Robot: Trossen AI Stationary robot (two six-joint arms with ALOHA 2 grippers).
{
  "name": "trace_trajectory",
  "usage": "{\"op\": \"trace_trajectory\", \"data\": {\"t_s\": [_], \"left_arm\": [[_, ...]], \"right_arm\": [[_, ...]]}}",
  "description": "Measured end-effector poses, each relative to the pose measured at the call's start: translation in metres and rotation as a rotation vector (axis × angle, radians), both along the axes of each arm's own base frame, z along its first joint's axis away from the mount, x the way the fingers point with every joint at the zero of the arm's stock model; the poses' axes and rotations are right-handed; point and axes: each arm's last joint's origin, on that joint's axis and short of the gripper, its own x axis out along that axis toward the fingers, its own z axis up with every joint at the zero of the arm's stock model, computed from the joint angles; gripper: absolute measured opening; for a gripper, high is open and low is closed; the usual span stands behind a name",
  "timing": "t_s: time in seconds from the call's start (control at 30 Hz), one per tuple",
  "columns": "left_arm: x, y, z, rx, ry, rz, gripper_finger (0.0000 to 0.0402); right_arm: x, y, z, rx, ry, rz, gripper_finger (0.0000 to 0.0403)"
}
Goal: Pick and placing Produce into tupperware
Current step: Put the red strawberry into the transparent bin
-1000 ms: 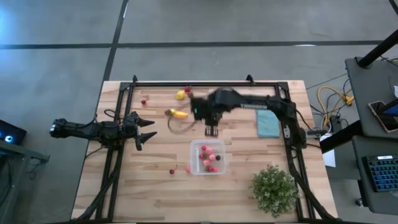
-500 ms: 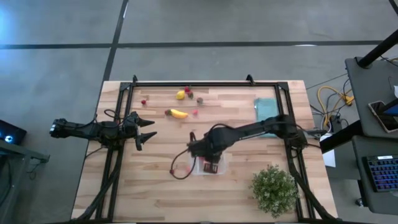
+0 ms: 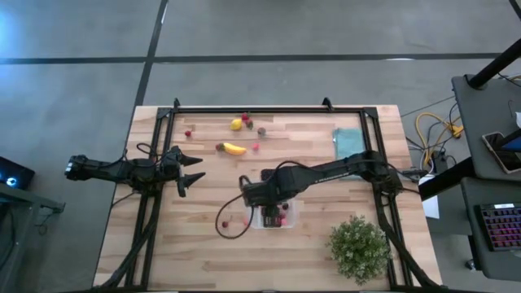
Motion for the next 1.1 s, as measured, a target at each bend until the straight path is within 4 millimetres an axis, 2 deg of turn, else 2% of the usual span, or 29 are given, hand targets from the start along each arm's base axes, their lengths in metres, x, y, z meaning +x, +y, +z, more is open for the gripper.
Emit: {"op": "trace_trajectory", "data": {"t_s": [0.13, 0.2, 0.27, 0.43, 0.6, 0.73, 0.9, 1.0, 1.1], "left_arm": [[0.000, 0.000, 0.000, 0.000, 0.000, 0.000, 0.0258], [0.000, 0.000, 0.000, 0.000, 0.000, 0.000, 0.0258], [0.000, 0.000, 0.000, 0.000, 0.000, 0.000, 0.0258], [0.000, 0.000, 0.000, 0.000, 0.000, 0.000, 0.0258], [0.000, 0.000, 0.000, 0.000, 0.000, 0.000, 0.0258], [0.000, 0.000, 0.000, -0.001, 0.000, 0.000, 0.0258], [0.000, 0.000, 0.000, 0.000, 0.000, 0.000, 0.0258], [0.000, 0.000, 0.000, 0.000, 0.001, 0.000, 0.0258], [0.000, 0.000, 0.000, 0.000, 0.000, 0.000, 0.0258]], "right_arm": [[0.005, 0.004, 0.003, -0.087, -0.074, 0.248, 0.0203], [0.006, -0.001, 0.003, -0.135, -0.073, 0.212, 0.0205], [0.008, -0.014, 0.003, -0.173, -0.082, 0.041, 0.0205], [0.016, -0.076, 0.008, -0.086, -0.123, -0.414, 0.0200], [0.015, -0.164, -0.004, 0.113, -0.077, -0.766, 0.0191], [0.002, -0.229, -0.019, 0.237, -0.020, -0.987, 0.0187], [-0.009, -0.274, -0.022, 0.242, -0.066, -1.061, 0.0188], [-0.010, -0.289, -0.021, 0.232, -0.126, -0.995, 0.0192], [-0.008, -0.294, -0.020, 0.193, -0.168, -0.863, 0.0205]]}}
